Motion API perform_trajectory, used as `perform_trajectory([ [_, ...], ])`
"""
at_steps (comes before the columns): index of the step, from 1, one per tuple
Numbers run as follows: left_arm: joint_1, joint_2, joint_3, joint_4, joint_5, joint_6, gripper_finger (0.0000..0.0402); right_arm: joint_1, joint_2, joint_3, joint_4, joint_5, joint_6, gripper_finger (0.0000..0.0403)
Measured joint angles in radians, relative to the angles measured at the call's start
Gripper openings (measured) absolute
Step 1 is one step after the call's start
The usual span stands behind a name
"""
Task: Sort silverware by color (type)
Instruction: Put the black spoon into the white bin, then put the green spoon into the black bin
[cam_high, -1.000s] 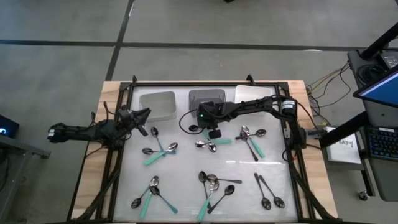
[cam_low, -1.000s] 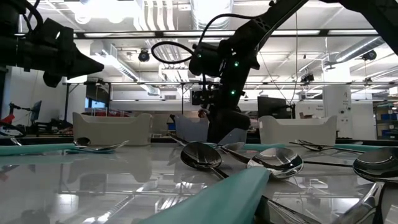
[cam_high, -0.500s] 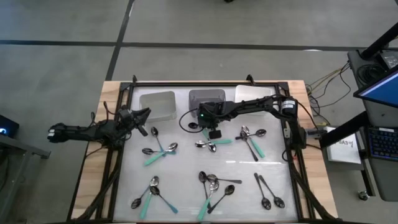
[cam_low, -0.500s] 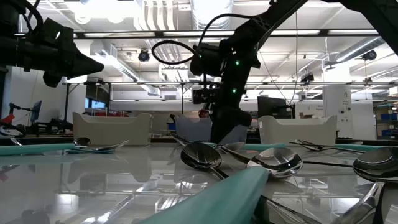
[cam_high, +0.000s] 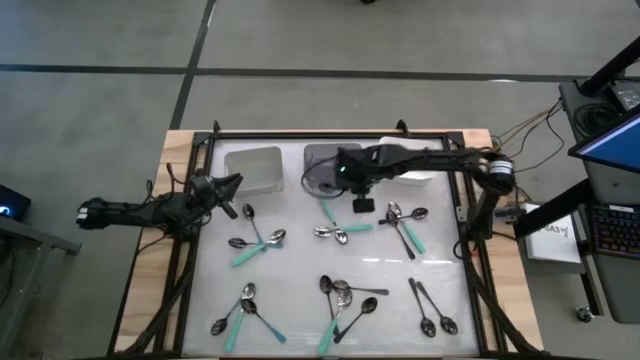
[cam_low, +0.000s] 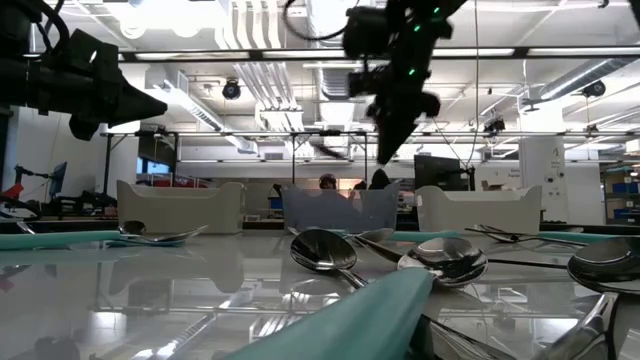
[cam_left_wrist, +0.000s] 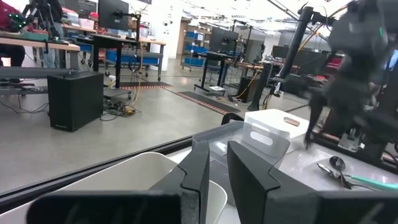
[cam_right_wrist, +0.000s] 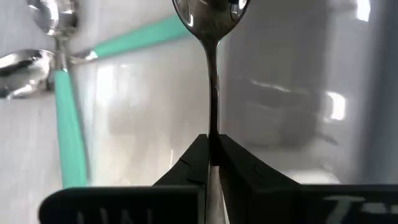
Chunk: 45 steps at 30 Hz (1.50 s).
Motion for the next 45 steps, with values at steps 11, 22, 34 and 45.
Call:
perform_trajectory([
  [11,0.000,0.000,0.000,0.000,0.000,0.000,0.0041,-0.302,-0.366,-0.231,-0.088,0.056,0.167,0.0013],
  [22,0.000,0.000,0.000,0.000,0.000,0.000,0.0041,-0.388,-0.553,-0.611,0.111,0.079,0.198,0.0013],
  [34,0.000,0.000,0.000,0.000,0.000,0.000,0.0041,-0.390,-0.515,-0.629,0.197,0.217,0.173,0.0036],
  [45,0.000,0.000,0.000,0.000,0.000,0.000,0.0041,-0.379,-0.498,-0.570,0.202,0.035,0.395,0.0094],
])
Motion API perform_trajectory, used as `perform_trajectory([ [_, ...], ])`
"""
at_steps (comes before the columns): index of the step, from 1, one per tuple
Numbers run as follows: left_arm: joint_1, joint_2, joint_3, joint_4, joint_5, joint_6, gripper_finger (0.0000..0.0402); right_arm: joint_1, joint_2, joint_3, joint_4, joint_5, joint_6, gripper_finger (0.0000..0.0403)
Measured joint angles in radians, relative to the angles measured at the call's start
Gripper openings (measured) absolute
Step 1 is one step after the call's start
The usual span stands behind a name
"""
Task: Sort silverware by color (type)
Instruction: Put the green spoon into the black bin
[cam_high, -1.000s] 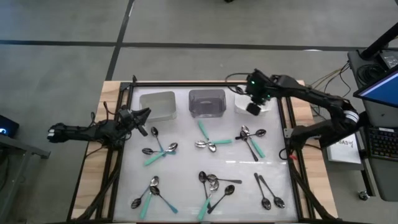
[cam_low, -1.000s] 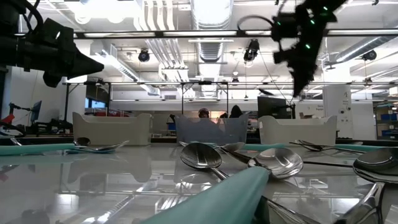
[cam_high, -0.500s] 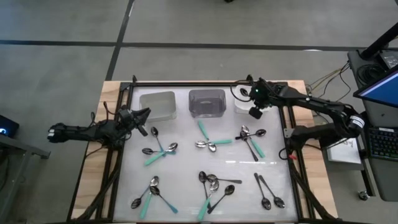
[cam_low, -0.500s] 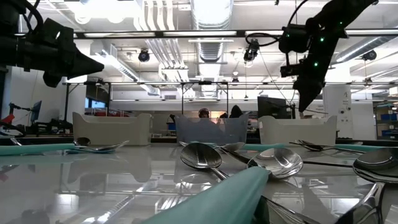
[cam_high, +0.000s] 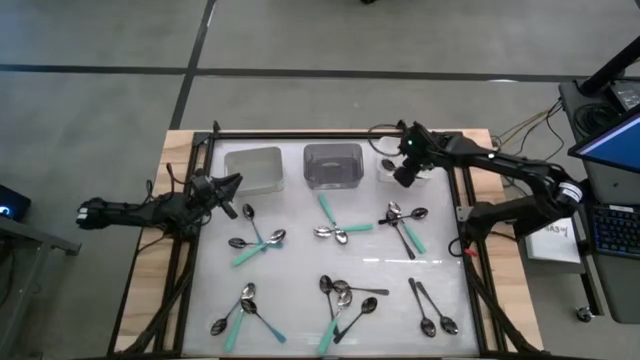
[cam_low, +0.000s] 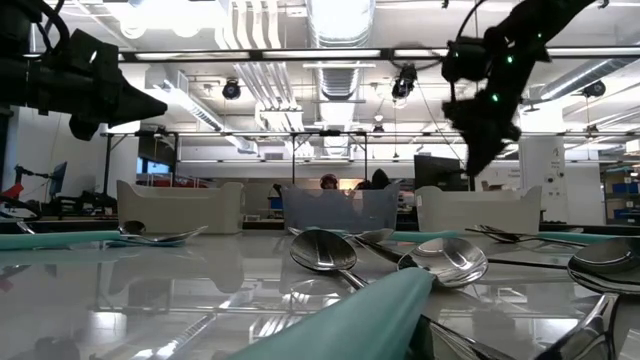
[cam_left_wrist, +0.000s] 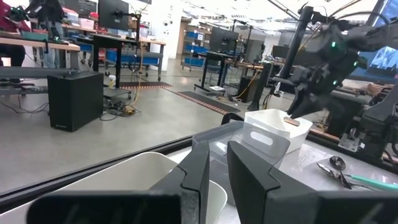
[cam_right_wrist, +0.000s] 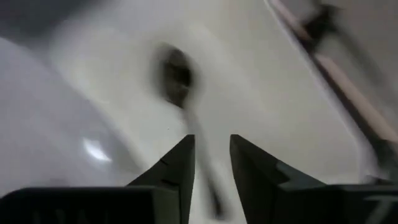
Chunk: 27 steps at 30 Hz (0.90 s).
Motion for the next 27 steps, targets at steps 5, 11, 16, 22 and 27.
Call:
perform_trajectory([
  [5,0.000,0.000,0.000,0.000,0.000,0.000,0.0041,0.098,0.000,0.040,0.095,-0.244,-0.002,0.0090],
  [11,0.000,0.000,0.000,0.000,0.000,0.000,0.0041,0.317,0.059,0.039,0.160,-0.239,0.030,0.0090],
  [16,0.000,0.000,0.000,0.000,0.000,0.000,0.0041,0.492,0.173,0.038,0.168,-0.191,0.072,0.0087],
  [22,0.000,0.000,0.000,0.000,0.000,0.000,0.0041,0.615,0.300,0.079,0.238,-0.184,0.052,0.0082],
  [27,0.000,0.000,0.000,0.000,0.000,0.000,0.0041,0.636,0.401,0.124,0.232,-0.155,0.007,0.0086],
])
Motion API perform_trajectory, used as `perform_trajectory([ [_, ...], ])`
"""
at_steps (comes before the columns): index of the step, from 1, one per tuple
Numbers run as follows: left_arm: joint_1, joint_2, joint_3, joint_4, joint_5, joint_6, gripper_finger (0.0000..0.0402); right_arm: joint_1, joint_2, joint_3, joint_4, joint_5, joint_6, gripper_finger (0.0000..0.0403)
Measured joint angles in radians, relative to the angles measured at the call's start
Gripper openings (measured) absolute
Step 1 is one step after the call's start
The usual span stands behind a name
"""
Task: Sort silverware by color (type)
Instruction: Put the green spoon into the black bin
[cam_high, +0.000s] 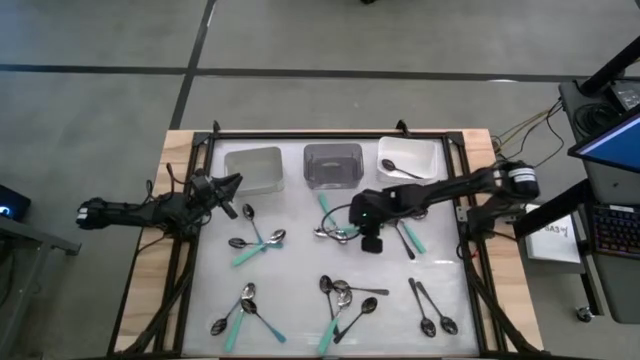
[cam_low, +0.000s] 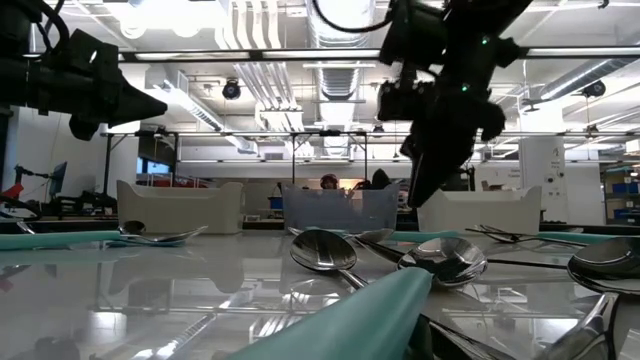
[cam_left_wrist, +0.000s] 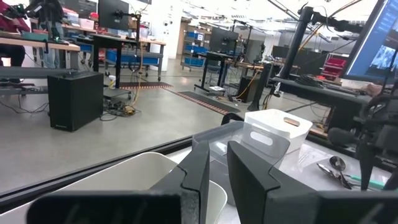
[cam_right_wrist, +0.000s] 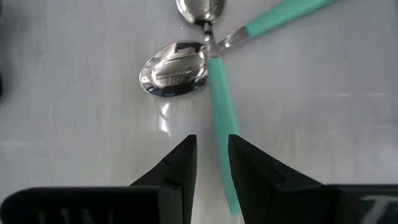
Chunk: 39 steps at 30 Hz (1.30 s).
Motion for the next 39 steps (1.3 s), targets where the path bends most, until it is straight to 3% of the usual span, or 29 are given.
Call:
perform_trajectory([
  [11,0.000,0.000,0.000,0.000,0.000,0.000,0.0041,-0.003,0.166,0.081,0.000,0.025,-0.082,0.0093],
  [23,0.000,0.000,0.000,-0.001,0.000,0.000,0.0041,-0.003,0.138,0.137,-0.004,0.020,-0.116,0.0079],
  [39,0.000,0.000,0.000,0.000,0.000,0.000,0.0041,-0.003,0.139,0.079,0.006,0.079,-0.128,0.0077],
])
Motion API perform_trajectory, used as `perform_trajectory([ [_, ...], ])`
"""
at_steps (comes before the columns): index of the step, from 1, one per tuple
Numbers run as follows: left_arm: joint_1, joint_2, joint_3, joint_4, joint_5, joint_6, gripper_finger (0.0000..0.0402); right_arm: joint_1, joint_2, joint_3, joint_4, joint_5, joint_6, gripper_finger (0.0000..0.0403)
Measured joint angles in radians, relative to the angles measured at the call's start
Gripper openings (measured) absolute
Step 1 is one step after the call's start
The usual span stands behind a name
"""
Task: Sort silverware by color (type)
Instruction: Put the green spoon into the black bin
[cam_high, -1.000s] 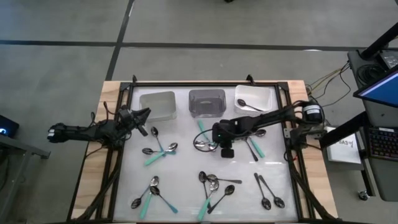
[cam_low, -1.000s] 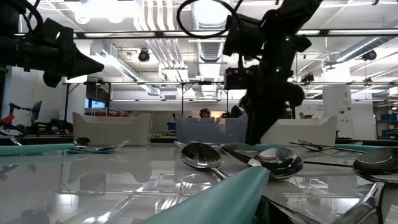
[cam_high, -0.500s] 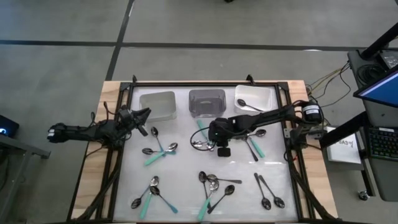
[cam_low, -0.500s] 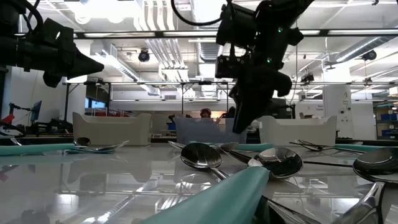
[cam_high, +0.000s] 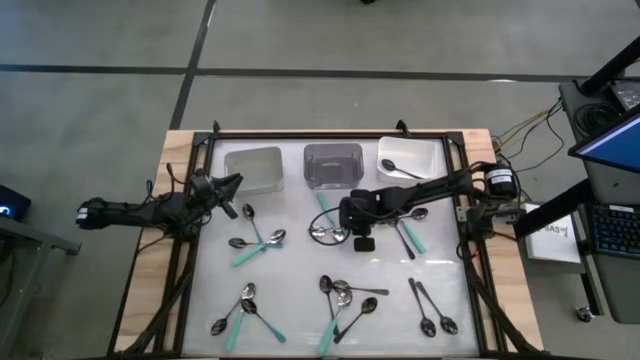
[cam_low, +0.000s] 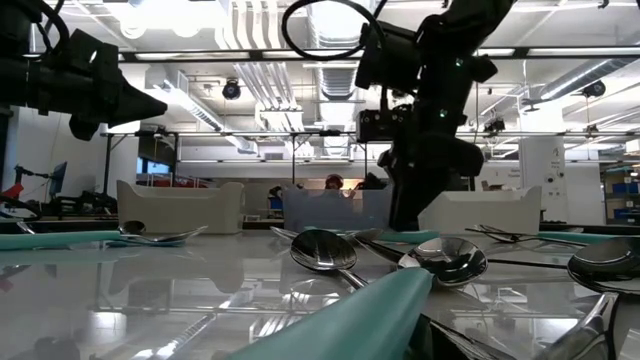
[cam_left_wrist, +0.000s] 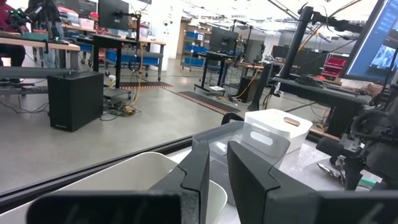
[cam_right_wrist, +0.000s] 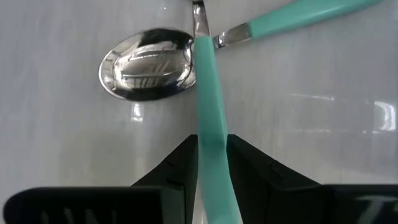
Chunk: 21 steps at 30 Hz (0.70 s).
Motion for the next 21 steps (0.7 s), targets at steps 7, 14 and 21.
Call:
perform_trajectory([
  [7,0.000,0.000,0.000,0.000,0.000,0.000,0.0041,-0.001,-0.002,-0.058,0.099,0.004,-0.001,0.0077],
  [14,0.000,0.000,0.000,0.000,0.000,0.000,0.0041,-0.006,-0.003,-0.074,0.131,0.000,0.001,0.0077],
  [21,0.000,0.000,0.000,0.000,0.000,0.000,0.0041,-0.007,-0.003,-0.075,0.127,0.014,-0.034,0.0080],
])
